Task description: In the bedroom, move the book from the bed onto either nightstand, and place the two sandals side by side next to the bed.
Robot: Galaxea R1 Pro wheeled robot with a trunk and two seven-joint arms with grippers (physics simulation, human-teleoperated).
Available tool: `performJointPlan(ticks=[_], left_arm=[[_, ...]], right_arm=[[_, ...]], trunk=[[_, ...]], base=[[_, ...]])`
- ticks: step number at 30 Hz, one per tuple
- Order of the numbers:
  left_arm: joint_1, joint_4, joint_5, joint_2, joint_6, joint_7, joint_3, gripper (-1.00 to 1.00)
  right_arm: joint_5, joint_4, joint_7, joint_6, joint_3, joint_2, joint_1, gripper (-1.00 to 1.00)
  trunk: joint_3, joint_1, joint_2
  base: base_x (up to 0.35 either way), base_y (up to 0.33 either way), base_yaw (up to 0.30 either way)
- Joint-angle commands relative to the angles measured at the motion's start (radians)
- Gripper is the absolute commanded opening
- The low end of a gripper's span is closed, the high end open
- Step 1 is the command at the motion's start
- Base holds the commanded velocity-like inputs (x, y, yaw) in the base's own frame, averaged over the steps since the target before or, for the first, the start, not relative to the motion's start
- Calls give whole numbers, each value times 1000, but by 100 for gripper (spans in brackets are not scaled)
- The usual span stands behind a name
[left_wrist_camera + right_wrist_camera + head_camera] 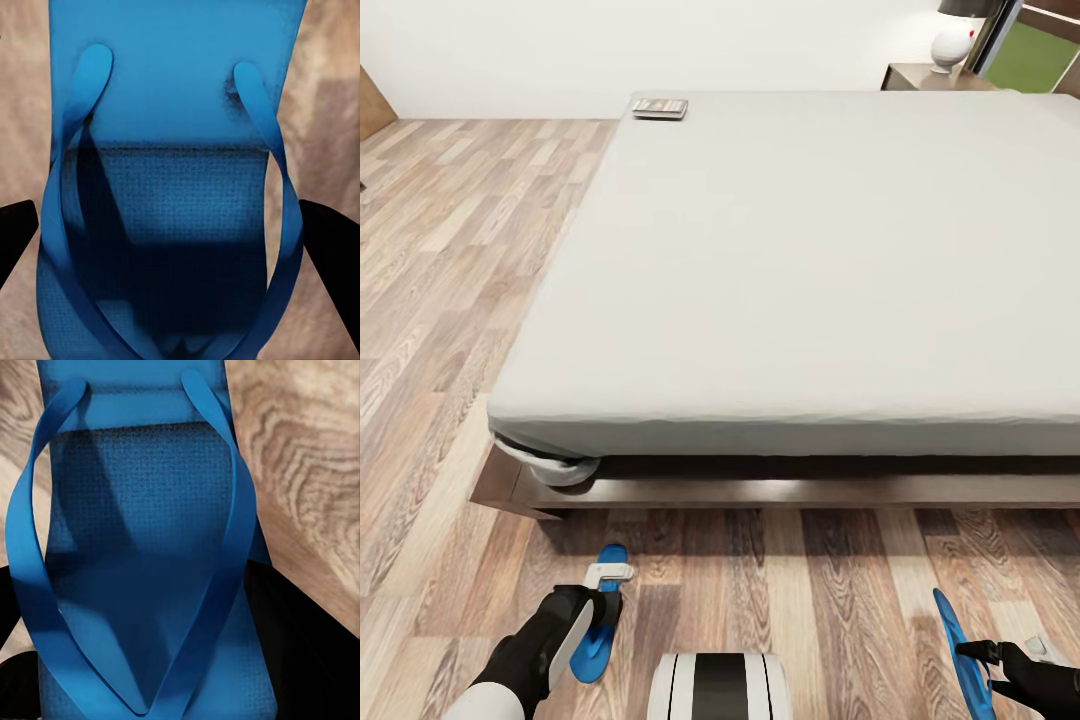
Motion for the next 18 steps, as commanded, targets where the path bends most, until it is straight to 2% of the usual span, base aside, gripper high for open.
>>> performJointPlan(ticks=[1,14,18], left_arm=[[0,-2,10,1,4,10,-7,-100],[0,-2,10,0,4,11,-7,-100],[0,-2,10,1,0,11,-7,-100]], right_arm=[[3,0,3,6,-3,0,0,-100],[3,0,3,6,-3,0,0,-100],[3,0,3,6,-3,0,0,-100]], trunk=[[-1,0,0],[-51,6,-3],[-51,6,-3]], base=[[0,1,0],[0,0,0],[0,0,0]])
